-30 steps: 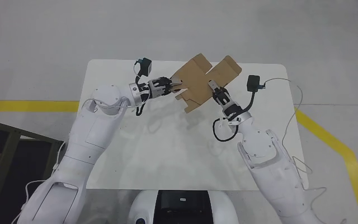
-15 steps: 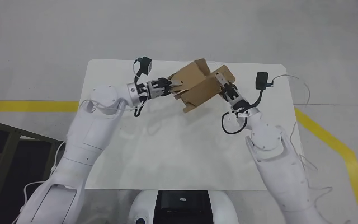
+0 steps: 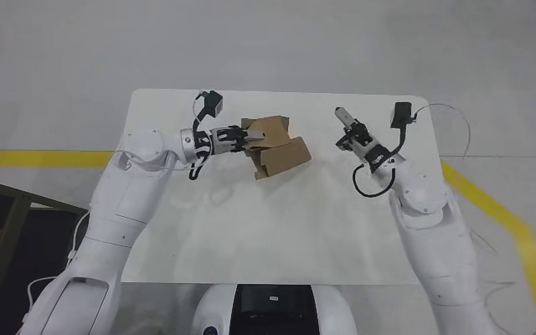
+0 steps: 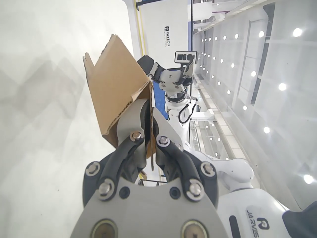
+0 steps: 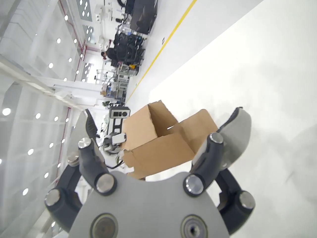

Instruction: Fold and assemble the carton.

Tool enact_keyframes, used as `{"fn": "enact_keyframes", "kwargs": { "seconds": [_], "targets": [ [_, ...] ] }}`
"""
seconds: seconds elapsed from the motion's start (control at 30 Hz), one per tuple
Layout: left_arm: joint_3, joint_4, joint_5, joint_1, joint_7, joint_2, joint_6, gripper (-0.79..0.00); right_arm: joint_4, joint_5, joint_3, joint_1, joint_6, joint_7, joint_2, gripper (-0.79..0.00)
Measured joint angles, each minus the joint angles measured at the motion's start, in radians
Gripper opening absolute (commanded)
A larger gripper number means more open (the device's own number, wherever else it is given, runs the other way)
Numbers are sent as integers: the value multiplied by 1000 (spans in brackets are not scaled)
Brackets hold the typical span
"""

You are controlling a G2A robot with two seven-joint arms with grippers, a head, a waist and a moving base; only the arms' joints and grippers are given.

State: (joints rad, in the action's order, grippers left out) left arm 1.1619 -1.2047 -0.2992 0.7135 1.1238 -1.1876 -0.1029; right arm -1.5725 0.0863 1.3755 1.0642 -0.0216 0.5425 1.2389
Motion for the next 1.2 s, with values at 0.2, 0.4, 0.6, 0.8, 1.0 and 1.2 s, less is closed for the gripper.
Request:
{"fn": "enact_keyframes", "kwargs": {
  "seconds": [0.2,0.4,0.6,0.8,1.0,1.2],
  "targets": [
    [-2,-6,-21,7,78,5,-43,-785,50,136,5,-25,68,221,-6,0],
    [-11,-4,-67,9,180,8,-87,-785,130,300,8,-66,98,437,-11,0],
    [-15,3,-124,4,252,11,-93,-785,223,497,7,-108,90,626,-11,0],
    [-24,23,-185,-6,306,10,-87,-785,290,544,-27,-143,120,690,-8,0],
    [-24,23,-184,-6,305,10,-87,-785,292,542,-29,-146,134,691,-7,0],
    [-24,23,-184,-6,305,10,-87,-785,292,542,-29,-146,134,691,-7,0]
  ]
}}
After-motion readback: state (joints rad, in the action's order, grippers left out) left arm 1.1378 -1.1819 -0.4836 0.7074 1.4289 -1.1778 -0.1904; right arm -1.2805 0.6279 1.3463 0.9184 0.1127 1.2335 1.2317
